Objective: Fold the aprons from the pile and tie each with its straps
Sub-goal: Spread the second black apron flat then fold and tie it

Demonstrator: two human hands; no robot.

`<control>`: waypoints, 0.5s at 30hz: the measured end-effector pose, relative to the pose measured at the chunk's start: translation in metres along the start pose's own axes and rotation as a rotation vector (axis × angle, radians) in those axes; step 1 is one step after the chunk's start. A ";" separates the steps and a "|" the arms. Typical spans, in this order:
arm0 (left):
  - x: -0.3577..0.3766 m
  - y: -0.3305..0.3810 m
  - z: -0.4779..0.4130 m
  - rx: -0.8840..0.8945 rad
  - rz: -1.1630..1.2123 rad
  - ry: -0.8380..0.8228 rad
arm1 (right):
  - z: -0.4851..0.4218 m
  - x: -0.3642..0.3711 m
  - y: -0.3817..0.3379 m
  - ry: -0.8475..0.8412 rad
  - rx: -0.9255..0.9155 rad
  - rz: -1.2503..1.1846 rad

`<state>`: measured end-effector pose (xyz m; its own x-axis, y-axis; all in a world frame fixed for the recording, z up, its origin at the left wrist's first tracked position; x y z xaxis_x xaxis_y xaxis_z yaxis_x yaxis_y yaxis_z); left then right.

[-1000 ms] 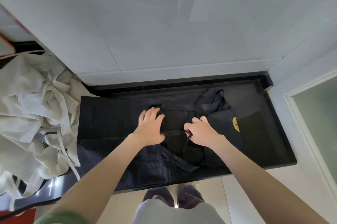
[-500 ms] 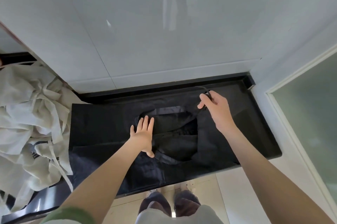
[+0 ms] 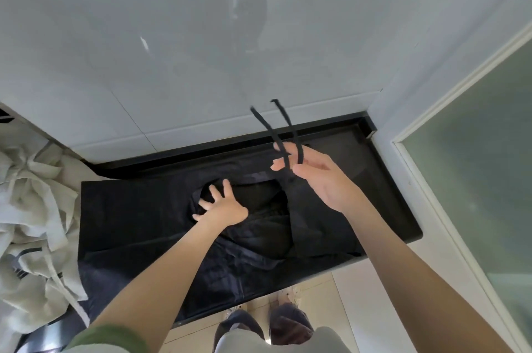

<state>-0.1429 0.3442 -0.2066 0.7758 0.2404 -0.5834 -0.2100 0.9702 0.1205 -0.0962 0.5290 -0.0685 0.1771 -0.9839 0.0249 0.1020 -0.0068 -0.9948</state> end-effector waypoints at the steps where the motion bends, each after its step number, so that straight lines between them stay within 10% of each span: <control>1: -0.003 -0.003 -0.003 -0.016 -0.012 0.033 | -0.002 -0.001 0.006 -0.035 0.074 -0.017; 6: -0.031 0.001 -0.007 0.127 -0.111 0.468 | -0.003 -0.025 0.092 -0.118 0.724 0.485; 15: -0.035 0.057 -0.029 0.412 0.039 0.416 | -0.032 -0.093 0.115 0.252 0.362 0.805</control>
<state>-0.1997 0.3907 -0.2026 0.4556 0.3249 -0.8288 0.0795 0.9124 0.4014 -0.1325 0.6143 -0.1880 0.1134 -0.6774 -0.7268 0.3478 0.7123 -0.6096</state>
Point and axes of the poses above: each hand's wrist, its own z-axis away from the middle knuckle, its own x-axis out of the palm, y = z × x, the point moved 4 cm from there along -z, towards the middle knuckle, and after that the axes turned 5 degrees about -x, right-handed, at the moved point
